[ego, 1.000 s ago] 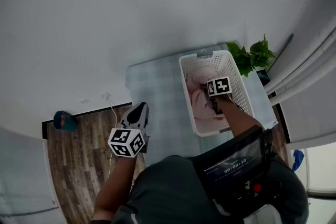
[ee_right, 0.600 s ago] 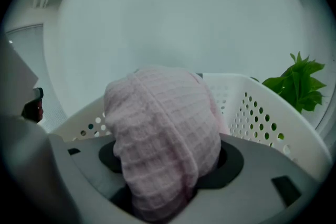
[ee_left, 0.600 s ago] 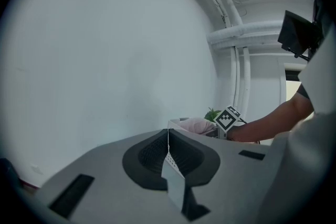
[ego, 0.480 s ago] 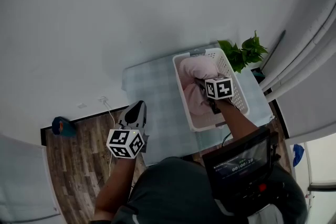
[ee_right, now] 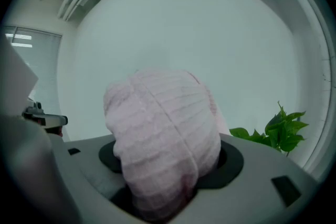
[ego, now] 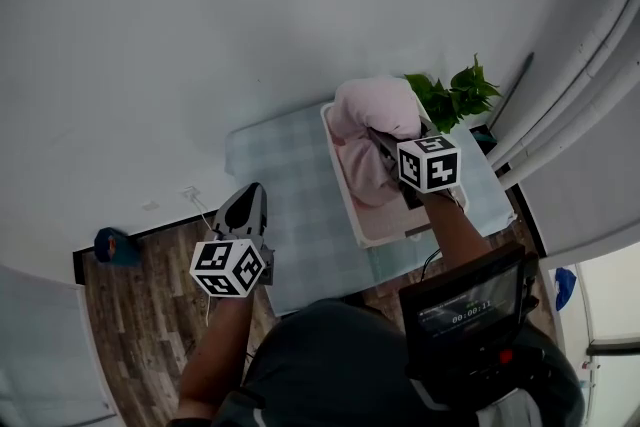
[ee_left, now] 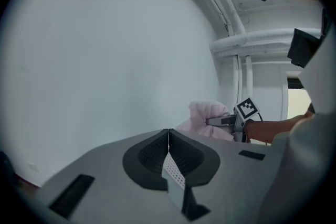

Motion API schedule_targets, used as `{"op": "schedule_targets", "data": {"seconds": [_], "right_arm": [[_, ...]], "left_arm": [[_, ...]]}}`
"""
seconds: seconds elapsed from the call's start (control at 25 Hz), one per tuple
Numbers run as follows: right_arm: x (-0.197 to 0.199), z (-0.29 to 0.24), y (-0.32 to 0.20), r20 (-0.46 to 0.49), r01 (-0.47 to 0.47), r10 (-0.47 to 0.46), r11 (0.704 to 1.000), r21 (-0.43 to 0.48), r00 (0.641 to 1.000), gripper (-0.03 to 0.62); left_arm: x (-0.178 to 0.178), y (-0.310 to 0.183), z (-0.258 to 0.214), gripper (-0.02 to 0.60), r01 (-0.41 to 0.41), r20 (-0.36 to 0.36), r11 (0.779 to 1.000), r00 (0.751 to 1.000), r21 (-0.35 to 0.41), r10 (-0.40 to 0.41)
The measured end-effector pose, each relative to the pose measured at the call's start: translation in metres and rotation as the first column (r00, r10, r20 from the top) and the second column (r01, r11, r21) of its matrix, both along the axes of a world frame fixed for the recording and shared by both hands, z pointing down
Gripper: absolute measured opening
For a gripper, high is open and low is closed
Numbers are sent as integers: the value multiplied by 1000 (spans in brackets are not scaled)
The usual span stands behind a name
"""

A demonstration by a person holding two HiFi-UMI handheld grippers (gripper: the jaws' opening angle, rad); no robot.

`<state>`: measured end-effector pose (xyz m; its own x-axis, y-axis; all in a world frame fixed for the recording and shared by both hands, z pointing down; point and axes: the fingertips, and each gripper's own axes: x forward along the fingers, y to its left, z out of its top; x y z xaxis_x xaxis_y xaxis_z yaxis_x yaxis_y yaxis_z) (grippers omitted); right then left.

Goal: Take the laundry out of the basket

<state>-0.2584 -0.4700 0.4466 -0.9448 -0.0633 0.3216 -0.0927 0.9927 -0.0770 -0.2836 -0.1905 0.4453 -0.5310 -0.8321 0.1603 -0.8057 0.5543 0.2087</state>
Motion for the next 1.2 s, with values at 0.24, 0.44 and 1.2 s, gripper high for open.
{"op": "schedule_targets", "data": {"seconds": [0.24,0.44,1.2], "right_arm": [[3,-58,11,91,28,-34,997,68,995,325],[4,-93,19,130,37,-54,991,126,990,325],[-19,-269,109,317,146,-238,947,286,918,325]], "left_arm": [[-1,6,-13,9,-10,16,1000,1000,20,9],[1,9,-22,9,-18,34,999,999,31,17],[-20,78,-109,9,116,182,993,976,27,-119]]}}
